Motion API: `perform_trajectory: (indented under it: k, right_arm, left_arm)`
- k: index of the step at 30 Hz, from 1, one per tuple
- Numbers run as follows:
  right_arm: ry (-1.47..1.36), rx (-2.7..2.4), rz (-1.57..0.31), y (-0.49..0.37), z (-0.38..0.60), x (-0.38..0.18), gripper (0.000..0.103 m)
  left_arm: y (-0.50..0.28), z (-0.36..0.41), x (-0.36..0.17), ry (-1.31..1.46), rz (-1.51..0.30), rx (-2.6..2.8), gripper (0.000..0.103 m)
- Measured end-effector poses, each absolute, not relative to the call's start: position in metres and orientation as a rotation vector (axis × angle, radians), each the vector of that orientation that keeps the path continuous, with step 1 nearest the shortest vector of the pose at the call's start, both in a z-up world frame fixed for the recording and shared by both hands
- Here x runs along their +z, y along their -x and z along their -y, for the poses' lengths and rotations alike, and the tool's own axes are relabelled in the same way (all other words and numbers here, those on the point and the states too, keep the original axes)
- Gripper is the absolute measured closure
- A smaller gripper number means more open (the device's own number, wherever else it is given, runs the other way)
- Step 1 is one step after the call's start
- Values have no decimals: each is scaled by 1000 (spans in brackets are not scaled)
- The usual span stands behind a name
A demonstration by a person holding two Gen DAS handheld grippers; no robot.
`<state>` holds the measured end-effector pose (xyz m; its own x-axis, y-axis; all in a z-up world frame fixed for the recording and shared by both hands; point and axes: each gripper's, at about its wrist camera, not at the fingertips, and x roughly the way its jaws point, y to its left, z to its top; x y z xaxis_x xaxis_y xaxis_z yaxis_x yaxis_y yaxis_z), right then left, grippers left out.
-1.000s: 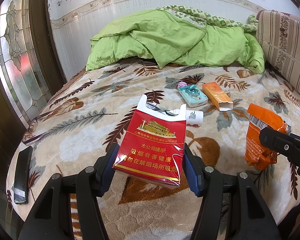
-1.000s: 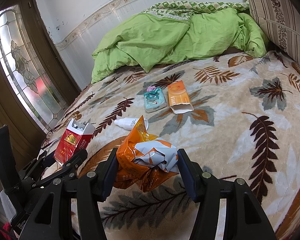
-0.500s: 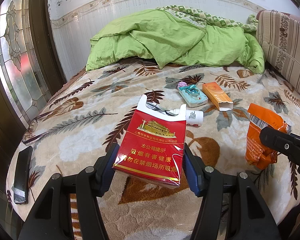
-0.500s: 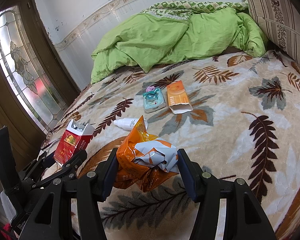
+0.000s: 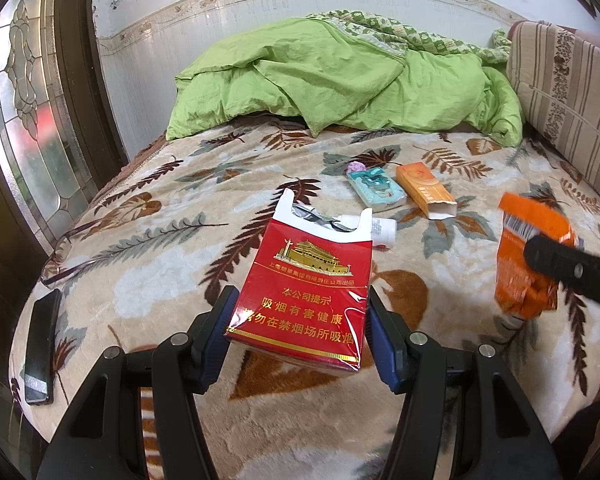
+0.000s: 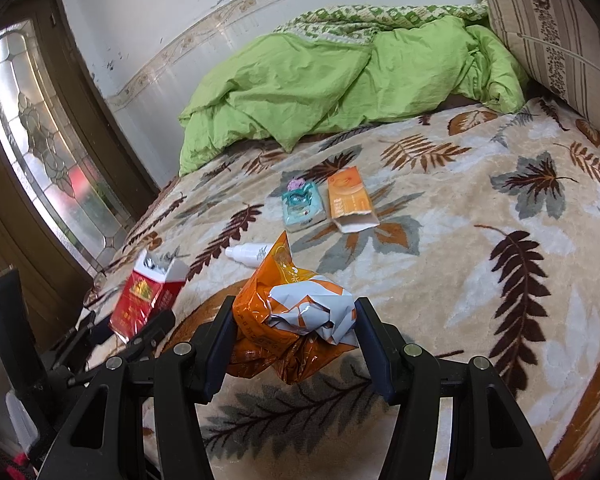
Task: Collect trash
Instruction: 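Carry the red pack and orange wrapper over the red wastebasket and open both tools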
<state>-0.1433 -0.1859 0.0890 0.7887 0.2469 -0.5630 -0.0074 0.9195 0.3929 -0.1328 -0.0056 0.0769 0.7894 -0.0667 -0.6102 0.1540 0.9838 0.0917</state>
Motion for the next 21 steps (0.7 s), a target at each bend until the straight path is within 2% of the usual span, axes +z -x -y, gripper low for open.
perform_trajectory:
  k: [10, 21]
  right_arm:
    - [-501, 111, -626, 205, 229, 116, 42]
    - [-623, -142, -541, 340, 342, 138, 41]
  left_arm:
    - [187, 42, 103, -144, -637, -289, 43]
    - [255, 146, 134, -230, -662, -736, 43]
